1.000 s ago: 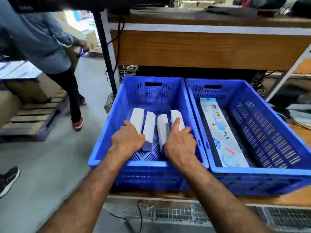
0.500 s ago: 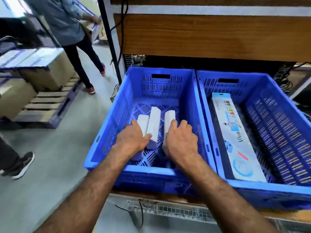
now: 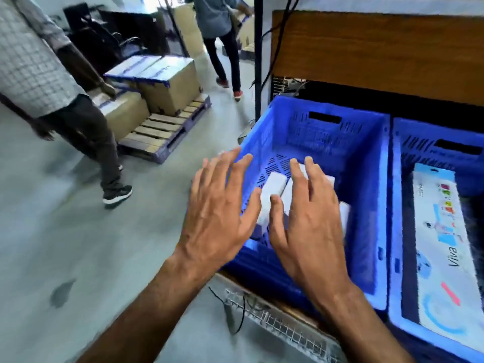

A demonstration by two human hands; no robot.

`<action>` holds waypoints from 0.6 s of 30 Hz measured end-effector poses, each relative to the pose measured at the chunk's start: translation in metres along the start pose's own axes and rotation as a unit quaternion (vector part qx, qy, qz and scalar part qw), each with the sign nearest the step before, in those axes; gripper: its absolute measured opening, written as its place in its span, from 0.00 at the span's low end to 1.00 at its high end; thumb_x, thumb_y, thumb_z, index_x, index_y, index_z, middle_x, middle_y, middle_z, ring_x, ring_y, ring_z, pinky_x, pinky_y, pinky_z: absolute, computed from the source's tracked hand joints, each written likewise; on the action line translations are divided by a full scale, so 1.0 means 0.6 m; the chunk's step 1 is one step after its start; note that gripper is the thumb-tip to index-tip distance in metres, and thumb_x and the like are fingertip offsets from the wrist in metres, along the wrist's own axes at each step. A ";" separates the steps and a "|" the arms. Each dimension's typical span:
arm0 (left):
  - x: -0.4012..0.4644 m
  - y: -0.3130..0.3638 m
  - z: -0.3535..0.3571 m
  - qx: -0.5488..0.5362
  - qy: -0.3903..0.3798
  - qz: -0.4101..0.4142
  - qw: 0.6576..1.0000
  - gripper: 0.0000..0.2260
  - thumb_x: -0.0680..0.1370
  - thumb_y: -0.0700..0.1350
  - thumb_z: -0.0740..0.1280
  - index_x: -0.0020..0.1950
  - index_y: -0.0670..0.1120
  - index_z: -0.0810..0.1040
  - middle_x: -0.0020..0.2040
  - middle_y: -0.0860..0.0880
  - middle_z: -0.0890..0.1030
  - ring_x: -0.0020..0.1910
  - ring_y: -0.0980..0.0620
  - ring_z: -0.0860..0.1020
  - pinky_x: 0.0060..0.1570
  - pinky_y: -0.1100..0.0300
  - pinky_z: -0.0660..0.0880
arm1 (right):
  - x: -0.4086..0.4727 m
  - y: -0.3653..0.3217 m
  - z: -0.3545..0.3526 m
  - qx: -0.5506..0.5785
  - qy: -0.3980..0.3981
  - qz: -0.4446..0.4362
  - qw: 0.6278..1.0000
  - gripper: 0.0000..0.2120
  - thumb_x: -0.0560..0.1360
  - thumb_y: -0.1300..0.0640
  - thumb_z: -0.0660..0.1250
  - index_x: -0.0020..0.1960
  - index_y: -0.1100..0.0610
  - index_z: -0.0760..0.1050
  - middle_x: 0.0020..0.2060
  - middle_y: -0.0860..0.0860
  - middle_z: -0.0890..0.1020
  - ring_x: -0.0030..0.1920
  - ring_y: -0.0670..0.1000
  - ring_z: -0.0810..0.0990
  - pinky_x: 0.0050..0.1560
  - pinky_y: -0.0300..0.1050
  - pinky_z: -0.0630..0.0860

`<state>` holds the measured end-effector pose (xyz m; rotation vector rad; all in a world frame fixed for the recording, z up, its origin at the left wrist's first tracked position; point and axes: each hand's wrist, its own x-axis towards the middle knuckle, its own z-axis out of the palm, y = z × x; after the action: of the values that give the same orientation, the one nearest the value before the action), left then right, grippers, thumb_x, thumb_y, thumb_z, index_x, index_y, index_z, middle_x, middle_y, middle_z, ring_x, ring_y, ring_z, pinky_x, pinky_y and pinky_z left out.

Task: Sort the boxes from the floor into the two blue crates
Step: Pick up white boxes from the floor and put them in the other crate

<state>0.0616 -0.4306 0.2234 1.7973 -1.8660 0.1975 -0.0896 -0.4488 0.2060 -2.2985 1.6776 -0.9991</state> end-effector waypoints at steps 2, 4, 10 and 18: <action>-0.027 -0.024 -0.018 0.011 0.023 -0.024 0.999 0.23 0.82 0.51 0.62 0.76 0.44 0.70 0.78 0.46 0.68 0.78 0.44 0.66 0.77 0.42 0.59 | -0.001 -0.019 0.012 0.035 0.001 -0.030 0.999 0.28 0.82 0.51 0.60 0.78 0.62 0.64 0.79 0.61 0.63 0.78 0.62 0.63 0.77 0.59 0.61; -0.065 -0.052 -0.040 0.039 0.043 -0.059 0.997 0.24 0.82 0.50 0.62 0.77 0.43 0.70 0.79 0.46 0.67 0.79 0.45 0.64 0.78 0.42 0.56 | -0.007 -0.047 0.031 0.075 -0.014 -0.069 0.995 0.27 0.82 0.52 0.61 0.78 0.62 0.65 0.78 0.61 0.64 0.78 0.62 0.64 0.77 0.60 0.61; -0.219 -0.120 -0.129 0.119 0.058 -0.190 0.973 0.24 0.82 0.50 0.63 0.77 0.44 0.69 0.79 0.47 0.66 0.79 0.47 0.63 0.79 0.45 0.55 | -0.072 -0.163 0.095 0.167 -0.096 -0.182 0.964 0.26 0.82 0.51 0.62 0.78 0.61 0.66 0.78 0.60 0.65 0.78 0.61 0.64 0.77 0.59 0.61; -0.479 -0.156 -0.256 0.204 0.084 -0.346 0.912 0.25 0.82 0.51 0.62 0.77 0.43 0.68 0.80 0.46 0.66 0.80 0.46 0.61 0.79 0.44 0.55 | -0.239 -0.336 0.143 0.193 -0.210 -0.332 0.899 0.28 0.83 0.48 0.60 0.80 0.59 0.63 0.80 0.59 0.62 0.80 0.59 0.60 0.80 0.57 0.56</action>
<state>0.1846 -0.1158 0.1947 2.5146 -1.0201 0.4810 0.0981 -0.2693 0.1707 -2.5737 0.4706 -0.7370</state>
